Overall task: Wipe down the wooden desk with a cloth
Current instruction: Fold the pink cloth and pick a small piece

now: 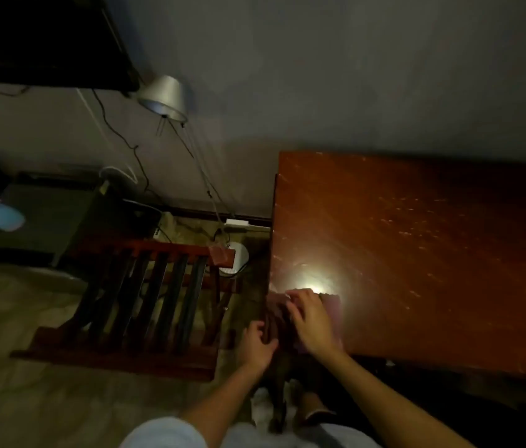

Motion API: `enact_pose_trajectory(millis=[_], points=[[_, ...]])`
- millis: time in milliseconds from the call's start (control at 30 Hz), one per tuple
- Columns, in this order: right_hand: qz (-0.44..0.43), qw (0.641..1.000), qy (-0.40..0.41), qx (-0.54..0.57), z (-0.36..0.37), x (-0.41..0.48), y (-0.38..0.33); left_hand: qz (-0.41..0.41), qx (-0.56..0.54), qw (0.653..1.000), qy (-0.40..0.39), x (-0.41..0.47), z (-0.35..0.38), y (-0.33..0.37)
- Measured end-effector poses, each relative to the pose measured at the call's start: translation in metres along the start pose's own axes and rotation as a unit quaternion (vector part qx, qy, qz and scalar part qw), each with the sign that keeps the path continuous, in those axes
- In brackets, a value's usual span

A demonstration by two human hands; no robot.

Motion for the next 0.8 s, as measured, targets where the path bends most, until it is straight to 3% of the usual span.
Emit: enact_pose_trajectory(millis=[167, 367, 600, 800], points=[[-0.036, 0.99, -0.115, -0.073, 0.035, -0.002, -0.018, -0.034, -0.034, 0.998, 0.047, -0.005, -0.002, -0.002], [-0.054, 0.978, -0.164, -0.115, 0.053, 0.006, -0.016, -0.044, -0.021, 0.995, 0.088, -0.011, 0.0, 0.004], [-0.166, 0.954, -0.183, -0.17, 0.061, 0.033, -0.005, -0.021, -0.075, 0.979, 0.187, -0.018, 0.019, 0.011], [-0.312, 0.907, -0.216, -0.181, 0.063, 0.052, 0.013, -0.005, -0.148, 0.935, 0.321, -0.039, 0.065, 0.017]])
Point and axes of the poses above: each hand's wrist, its own x-axis towards the middle knuckle, its own z-axis out of the palm, y = z × x, the point moved 3 cm from there along x, towards the middle knuckle, and after that the axes turned 14 degrees about -x, right-handed, at the moved point
